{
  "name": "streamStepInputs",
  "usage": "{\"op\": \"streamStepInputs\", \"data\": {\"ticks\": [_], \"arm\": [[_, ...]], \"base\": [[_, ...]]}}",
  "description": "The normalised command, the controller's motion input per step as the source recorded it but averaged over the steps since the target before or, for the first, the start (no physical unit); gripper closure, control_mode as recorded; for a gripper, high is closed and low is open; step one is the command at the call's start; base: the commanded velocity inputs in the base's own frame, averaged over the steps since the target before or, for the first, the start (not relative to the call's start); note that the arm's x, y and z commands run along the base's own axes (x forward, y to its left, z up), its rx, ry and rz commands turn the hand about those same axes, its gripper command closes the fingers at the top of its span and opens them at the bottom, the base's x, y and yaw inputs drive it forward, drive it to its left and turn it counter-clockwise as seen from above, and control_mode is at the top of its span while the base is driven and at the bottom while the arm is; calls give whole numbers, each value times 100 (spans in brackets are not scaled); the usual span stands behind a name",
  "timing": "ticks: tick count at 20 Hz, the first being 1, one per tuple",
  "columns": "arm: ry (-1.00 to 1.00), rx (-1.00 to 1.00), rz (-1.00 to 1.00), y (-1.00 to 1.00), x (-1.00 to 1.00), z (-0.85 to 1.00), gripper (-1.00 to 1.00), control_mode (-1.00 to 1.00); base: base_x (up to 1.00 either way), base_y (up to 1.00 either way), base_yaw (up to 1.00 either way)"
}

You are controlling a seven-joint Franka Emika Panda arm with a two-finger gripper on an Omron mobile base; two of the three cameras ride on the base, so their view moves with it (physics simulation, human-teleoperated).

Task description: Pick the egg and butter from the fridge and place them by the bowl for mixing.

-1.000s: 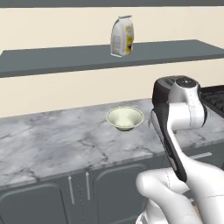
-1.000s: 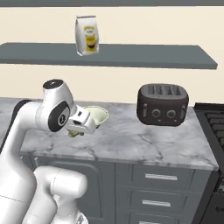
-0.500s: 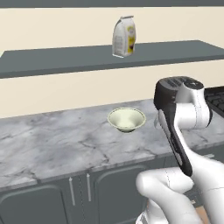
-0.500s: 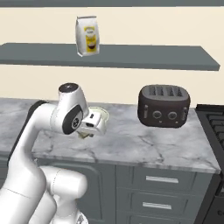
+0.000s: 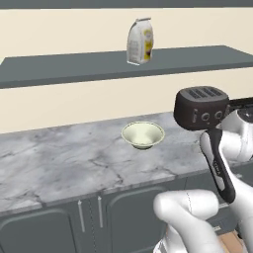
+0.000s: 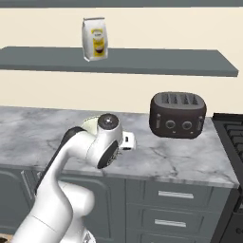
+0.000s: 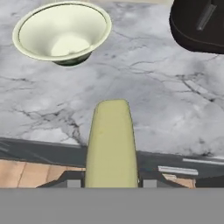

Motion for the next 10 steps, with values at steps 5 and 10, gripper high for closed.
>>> {"op": "streamStepInputs", "data": {"ticks": [5, 10], "arm": [[-18, -2, 26, -2, 47, -47, 100, -100], [-6, 0, 14, 0, 69, -29, 100, -100]], "base": [[0, 0, 0], [0, 0, 0]]}}
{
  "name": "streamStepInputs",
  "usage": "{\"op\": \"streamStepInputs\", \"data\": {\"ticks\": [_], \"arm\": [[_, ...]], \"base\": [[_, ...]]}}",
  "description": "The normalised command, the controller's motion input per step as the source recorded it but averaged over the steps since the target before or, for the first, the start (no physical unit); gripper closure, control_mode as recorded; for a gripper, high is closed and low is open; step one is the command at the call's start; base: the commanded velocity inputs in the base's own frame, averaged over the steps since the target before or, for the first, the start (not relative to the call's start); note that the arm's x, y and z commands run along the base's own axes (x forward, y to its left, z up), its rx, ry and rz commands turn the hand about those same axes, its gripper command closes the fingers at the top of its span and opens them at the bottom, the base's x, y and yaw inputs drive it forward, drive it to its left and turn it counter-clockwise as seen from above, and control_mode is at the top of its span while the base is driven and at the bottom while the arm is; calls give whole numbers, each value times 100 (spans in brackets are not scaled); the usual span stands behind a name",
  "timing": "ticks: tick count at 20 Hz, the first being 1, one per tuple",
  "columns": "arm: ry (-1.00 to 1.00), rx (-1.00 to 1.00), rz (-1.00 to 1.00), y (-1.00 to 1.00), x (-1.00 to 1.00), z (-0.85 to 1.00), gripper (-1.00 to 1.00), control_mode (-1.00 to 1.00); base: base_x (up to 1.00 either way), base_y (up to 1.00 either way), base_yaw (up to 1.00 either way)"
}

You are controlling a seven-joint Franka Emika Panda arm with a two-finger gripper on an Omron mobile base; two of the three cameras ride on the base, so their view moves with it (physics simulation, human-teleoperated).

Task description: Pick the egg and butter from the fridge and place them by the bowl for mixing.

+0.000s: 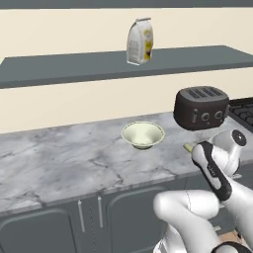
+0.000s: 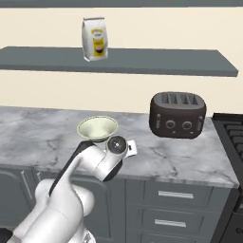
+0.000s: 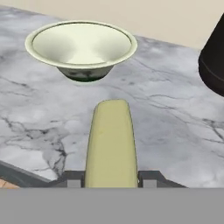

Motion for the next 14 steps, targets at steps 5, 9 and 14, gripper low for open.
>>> {"op": "streamStepInputs", "data": {"ticks": [5, 9, 14], "arm": [[2, 0, 6, -5, 90, -9, 100, -100], [0, 0, 13, -31, 63, -43, 100, -100], [10, 0, 9, -3, 53, -2, 100, -100]], "base": [[0, 0, 0], [0, 0, 0], [0, 0, 0]]}}
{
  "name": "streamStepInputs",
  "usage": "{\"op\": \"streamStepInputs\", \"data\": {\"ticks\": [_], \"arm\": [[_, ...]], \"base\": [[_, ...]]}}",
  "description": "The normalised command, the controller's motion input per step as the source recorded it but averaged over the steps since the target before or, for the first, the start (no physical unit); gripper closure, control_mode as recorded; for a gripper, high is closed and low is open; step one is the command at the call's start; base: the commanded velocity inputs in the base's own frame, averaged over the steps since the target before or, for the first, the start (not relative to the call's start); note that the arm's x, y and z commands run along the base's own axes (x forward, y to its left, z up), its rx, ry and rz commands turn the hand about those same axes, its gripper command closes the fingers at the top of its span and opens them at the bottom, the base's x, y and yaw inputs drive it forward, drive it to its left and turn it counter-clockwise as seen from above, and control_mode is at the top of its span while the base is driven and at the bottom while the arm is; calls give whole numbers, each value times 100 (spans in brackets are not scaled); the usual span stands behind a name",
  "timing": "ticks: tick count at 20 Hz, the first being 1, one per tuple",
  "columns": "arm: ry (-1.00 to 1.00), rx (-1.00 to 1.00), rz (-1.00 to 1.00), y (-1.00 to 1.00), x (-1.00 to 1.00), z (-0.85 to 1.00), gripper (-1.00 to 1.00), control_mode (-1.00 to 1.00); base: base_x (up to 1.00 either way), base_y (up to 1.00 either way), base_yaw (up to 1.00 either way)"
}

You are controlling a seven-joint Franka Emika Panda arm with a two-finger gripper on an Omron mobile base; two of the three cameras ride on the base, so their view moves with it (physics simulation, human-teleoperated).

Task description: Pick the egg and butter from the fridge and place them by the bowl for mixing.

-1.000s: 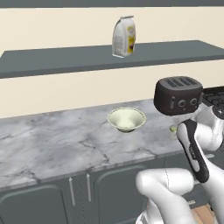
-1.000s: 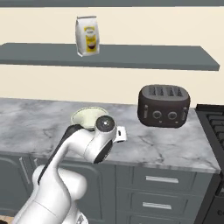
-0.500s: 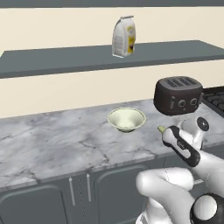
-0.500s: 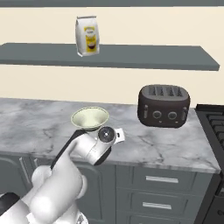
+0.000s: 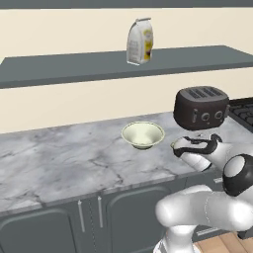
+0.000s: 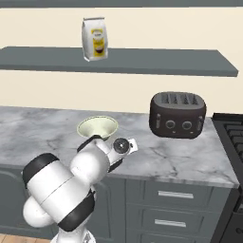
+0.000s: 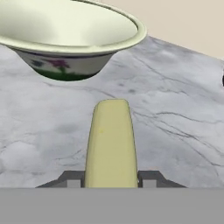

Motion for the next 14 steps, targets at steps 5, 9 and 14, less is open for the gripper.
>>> {"op": "streamStepInputs", "data": {"ticks": [5, 9, 14], "arm": [[2, 0, 4, 0, 21, -17, 100, -100], [0, 1, 2, 5, 20, -16, 100, -100], [0, 0, 0, 23, 33, -5, 100, -100]], "base": [[0, 0, 0], [0, 0, 0], [0, 0, 0]]}}
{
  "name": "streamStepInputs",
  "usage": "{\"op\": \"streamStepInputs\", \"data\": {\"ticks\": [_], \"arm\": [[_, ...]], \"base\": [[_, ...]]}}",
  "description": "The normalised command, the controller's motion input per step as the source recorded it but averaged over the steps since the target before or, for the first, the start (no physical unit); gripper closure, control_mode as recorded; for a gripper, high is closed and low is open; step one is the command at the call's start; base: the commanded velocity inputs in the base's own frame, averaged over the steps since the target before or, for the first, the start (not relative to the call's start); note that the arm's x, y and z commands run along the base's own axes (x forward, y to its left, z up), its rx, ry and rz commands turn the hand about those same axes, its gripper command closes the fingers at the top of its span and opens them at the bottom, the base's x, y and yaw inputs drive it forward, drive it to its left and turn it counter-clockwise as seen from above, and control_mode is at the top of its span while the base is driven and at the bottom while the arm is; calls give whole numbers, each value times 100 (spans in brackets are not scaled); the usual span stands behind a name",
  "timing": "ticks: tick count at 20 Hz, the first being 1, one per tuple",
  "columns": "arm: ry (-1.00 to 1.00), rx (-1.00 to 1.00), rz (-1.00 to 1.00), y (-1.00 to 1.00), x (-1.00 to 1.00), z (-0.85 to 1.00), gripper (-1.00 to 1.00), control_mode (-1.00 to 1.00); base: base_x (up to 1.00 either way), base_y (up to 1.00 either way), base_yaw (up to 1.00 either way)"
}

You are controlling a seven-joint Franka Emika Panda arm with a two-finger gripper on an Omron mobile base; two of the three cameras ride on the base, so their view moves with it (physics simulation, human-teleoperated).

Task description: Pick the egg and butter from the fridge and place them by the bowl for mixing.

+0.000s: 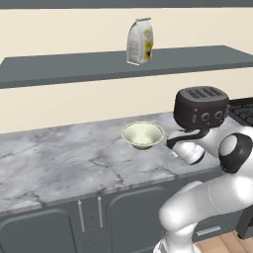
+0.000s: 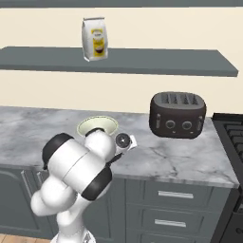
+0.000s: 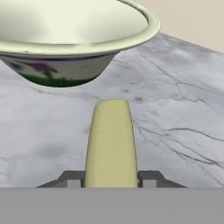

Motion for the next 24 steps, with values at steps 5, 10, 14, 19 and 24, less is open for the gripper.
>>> {"op": "streamStepInputs", "data": {"ticks": [5, 10, 14, 19, 24], "arm": [[0, 0, 0, 7, 26, -6, -100, -100], [0, 0, 0, 0, 7, 0, -100, -100], [9, 0, 0, 0, 1, 36, -100, -100], [19, 0, 0, -4, 0, 73, -100, -100], [30, 0, 0, -31, 0, 100, -100, -100]], "base": [[0, 0, 0], [0, 0, 0], [0, 0, 0], [0, 0, 0], [0, 0, 0]]}}
